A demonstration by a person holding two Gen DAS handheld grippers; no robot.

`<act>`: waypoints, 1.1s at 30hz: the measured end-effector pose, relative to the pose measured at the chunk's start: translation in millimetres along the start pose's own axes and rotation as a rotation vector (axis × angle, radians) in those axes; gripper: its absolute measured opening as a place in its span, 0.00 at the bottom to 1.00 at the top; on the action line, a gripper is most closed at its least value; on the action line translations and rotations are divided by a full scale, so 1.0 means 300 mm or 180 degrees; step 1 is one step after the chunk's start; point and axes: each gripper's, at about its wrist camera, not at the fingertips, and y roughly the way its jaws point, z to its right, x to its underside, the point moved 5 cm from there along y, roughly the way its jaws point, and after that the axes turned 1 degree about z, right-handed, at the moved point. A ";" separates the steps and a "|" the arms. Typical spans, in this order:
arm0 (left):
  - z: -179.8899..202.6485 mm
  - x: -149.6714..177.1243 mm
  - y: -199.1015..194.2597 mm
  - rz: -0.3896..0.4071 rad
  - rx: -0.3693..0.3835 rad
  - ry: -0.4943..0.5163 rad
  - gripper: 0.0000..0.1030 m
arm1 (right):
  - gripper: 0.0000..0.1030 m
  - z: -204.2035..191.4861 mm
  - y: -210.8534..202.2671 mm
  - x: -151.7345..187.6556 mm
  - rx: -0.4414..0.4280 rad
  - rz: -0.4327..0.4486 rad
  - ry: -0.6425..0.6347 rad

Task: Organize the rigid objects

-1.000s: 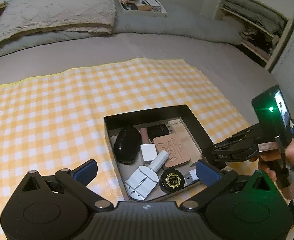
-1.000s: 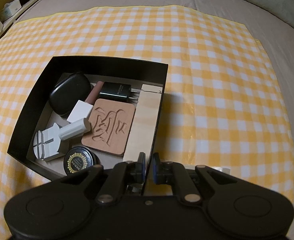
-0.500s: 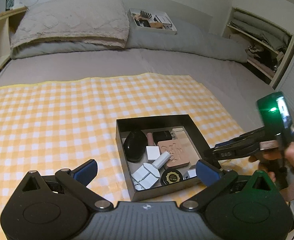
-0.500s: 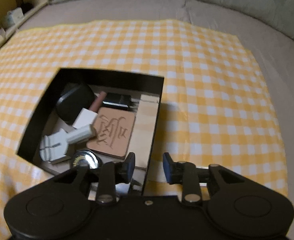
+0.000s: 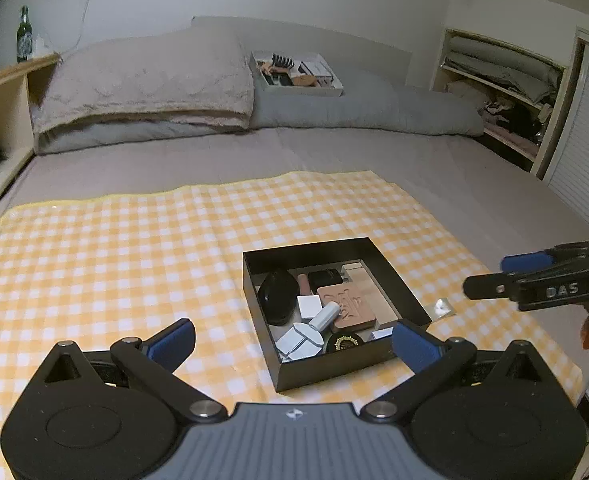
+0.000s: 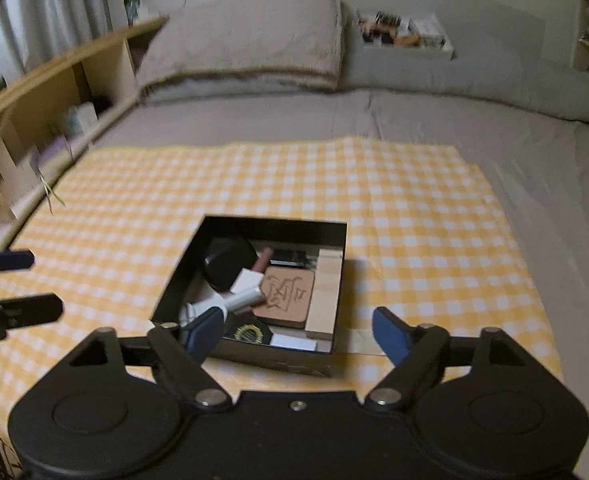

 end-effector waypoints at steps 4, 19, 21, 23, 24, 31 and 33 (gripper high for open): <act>0.005 0.021 -0.060 0.0136 -0.0045 0.0037 1.00 | 0.90 -0.026 -0.079 0.049 0.0084 0.0185 0.0017; 0.018 0.158 -0.193 0.0426 -0.0405 0.0041 1.00 | 1.00 -0.111 -0.239 0.205 0.0110 0.0775 0.0000; 0.017 0.169 -0.205 0.0452 -0.0423 0.0028 1.00 | 1.00 -0.120 -0.248 0.222 0.0118 0.0804 -0.0021; 0.021 0.178 -0.220 0.0480 -0.0441 0.0027 1.00 | 1.00 -0.126 -0.256 0.237 0.0124 0.0821 -0.0038; 0.021 0.181 -0.226 0.0493 -0.0447 0.0033 1.00 | 1.00 -0.129 -0.258 0.243 0.0121 0.0828 -0.0049; 0.033 0.193 -0.242 0.0527 -0.0451 0.0064 1.00 | 1.00 -0.147 -0.264 0.264 0.0104 0.0868 -0.0114; 0.036 0.194 -0.241 0.0522 -0.0445 0.0074 1.00 | 1.00 -0.144 -0.267 0.266 0.0102 0.0884 -0.0109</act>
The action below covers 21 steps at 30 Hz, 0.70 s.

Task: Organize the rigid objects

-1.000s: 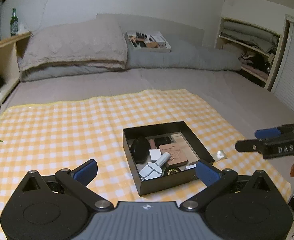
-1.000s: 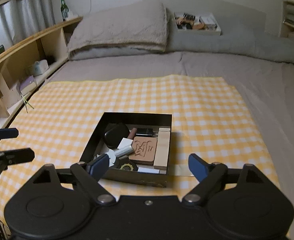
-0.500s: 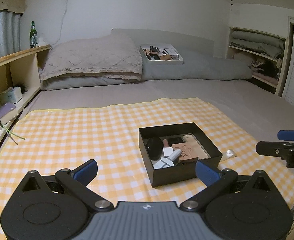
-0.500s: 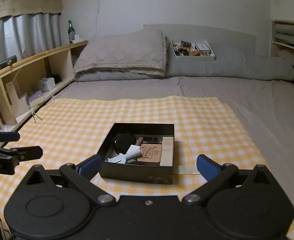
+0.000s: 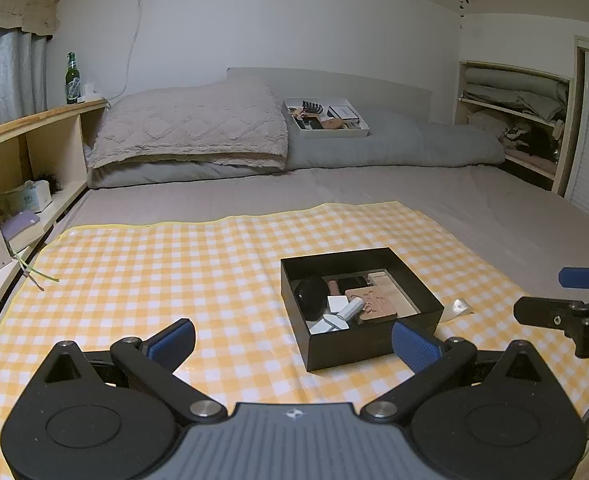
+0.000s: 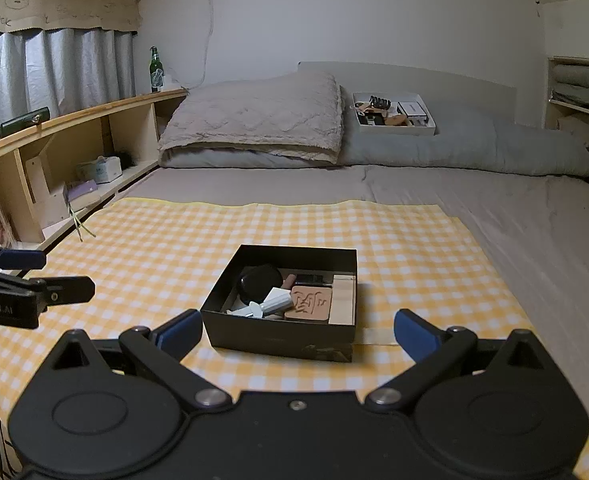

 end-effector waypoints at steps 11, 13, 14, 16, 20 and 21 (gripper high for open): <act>0.004 -0.002 -0.006 0.0020 0.0015 0.0031 1.00 | 1.00 -0.002 0.001 -0.001 0.0013 -0.0003 -0.0011; 0.004 -0.001 -0.006 0.0020 0.0013 0.0032 1.00 | 1.00 -0.003 0.001 0.000 0.0012 -0.0002 -0.0016; 0.004 -0.001 -0.006 0.0018 0.0013 0.0031 1.00 | 1.00 -0.003 0.001 0.000 0.0013 -0.0001 -0.0018; 0.004 -0.001 -0.006 0.0020 0.0010 0.0031 1.00 | 1.00 -0.003 0.000 0.000 0.0016 -0.0002 -0.0017; 0.005 0.002 -0.007 0.0022 -0.0009 0.0026 1.00 | 1.00 -0.005 -0.001 0.001 0.0020 0.0000 -0.0017; 0.005 0.002 -0.007 0.0022 -0.0012 0.0030 1.00 | 1.00 -0.005 -0.001 0.001 0.0020 0.0000 -0.0018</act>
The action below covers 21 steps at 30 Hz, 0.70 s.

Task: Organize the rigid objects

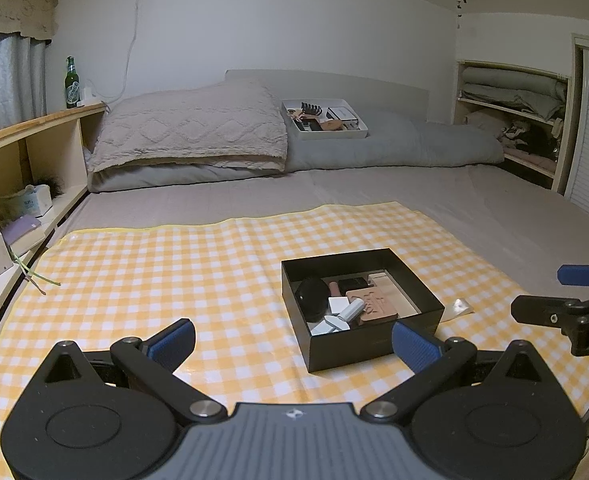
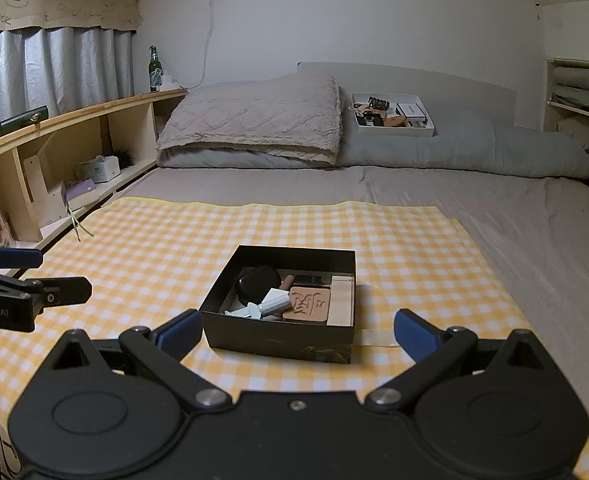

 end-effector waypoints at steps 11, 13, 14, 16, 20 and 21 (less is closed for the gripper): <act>0.001 0.000 -0.004 0.0006 0.0000 0.0007 1.00 | 1.00 0.004 -0.003 -0.003 0.0019 0.0009 0.0006; 0.003 -0.002 -0.006 0.0007 0.0002 0.0012 1.00 | 1.00 0.004 -0.004 -0.003 0.0019 0.0009 0.0004; 0.004 -0.002 -0.007 0.0007 0.0004 0.0015 1.00 | 1.00 0.005 -0.004 -0.004 0.0019 0.0009 0.0002; 0.007 -0.003 -0.007 0.0007 -0.0004 0.0011 1.00 | 1.00 0.004 -0.003 -0.003 0.0019 0.0010 0.0007; 0.006 -0.003 -0.007 0.0009 -0.0001 0.0009 1.00 | 1.00 0.003 -0.003 -0.002 0.0018 0.0011 0.0004; 0.006 -0.003 -0.007 0.0008 -0.0002 0.0010 1.00 | 1.00 0.003 -0.003 -0.002 0.0018 0.0011 0.0003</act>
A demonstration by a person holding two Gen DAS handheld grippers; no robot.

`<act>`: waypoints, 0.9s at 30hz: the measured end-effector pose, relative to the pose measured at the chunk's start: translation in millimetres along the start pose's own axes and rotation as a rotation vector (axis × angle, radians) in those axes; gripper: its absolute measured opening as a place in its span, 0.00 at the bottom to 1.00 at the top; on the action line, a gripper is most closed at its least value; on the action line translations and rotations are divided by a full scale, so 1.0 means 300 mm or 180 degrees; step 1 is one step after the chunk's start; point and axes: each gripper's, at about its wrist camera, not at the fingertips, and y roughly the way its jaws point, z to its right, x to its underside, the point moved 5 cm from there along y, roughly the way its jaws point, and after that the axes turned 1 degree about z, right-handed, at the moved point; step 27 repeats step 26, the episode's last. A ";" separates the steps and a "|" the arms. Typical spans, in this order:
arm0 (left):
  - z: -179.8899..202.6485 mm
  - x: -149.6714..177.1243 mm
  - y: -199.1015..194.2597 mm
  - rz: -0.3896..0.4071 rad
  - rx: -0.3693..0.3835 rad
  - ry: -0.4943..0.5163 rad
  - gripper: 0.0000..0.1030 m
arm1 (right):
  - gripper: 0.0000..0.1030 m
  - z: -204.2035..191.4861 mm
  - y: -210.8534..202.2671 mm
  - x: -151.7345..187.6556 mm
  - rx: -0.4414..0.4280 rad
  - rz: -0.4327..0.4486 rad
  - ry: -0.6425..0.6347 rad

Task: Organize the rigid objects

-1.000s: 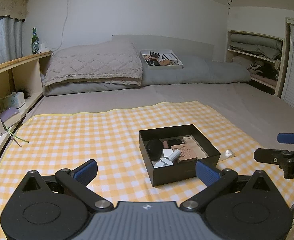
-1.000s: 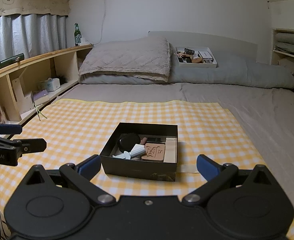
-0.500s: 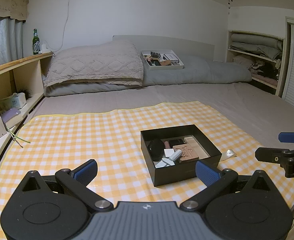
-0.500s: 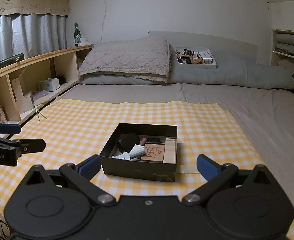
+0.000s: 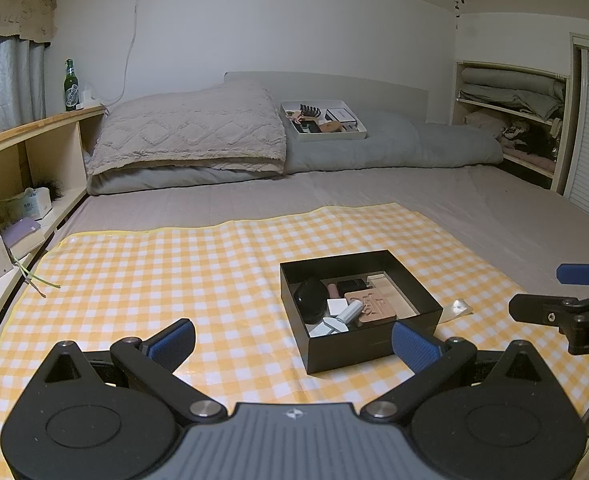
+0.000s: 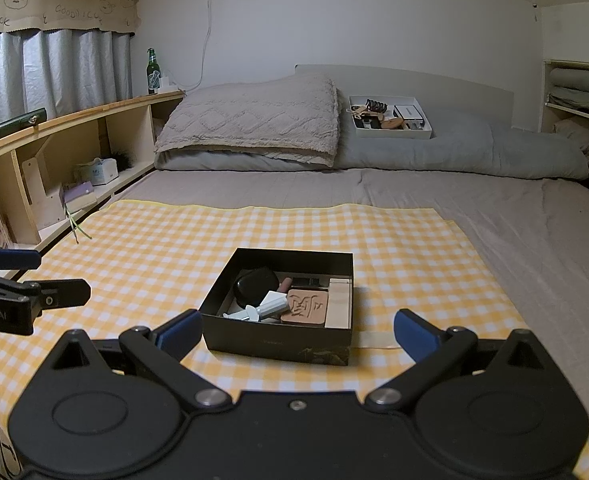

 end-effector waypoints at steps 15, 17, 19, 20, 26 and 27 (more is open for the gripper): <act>-0.001 -0.005 -0.002 0.0011 -0.0013 0.0008 1.00 | 1.00 0.003 -0.001 -0.007 0.0001 -0.0007 -0.0015; 0.000 -0.004 -0.003 0.0014 -0.0013 0.0008 1.00 | 1.00 0.002 -0.001 -0.007 0.0001 -0.0005 -0.0015; -0.002 -0.005 -0.005 0.0019 -0.0017 0.0013 1.00 | 1.00 0.002 -0.001 -0.007 0.0001 -0.0005 -0.0016; -0.004 -0.006 -0.006 0.0022 -0.0014 0.0016 1.00 | 1.00 0.002 -0.001 -0.007 0.0002 -0.0006 -0.0015; -0.004 -0.007 -0.007 0.0024 -0.0013 0.0019 1.00 | 1.00 0.002 -0.001 -0.007 0.0002 -0.0004 -0.0015; -0.004 -0.007 -0.007 0.0024 -0.0013 0.0019 1.00 | 1.00 0.002 -0.001 -0.007 0.0002 -0.0004 -0.0015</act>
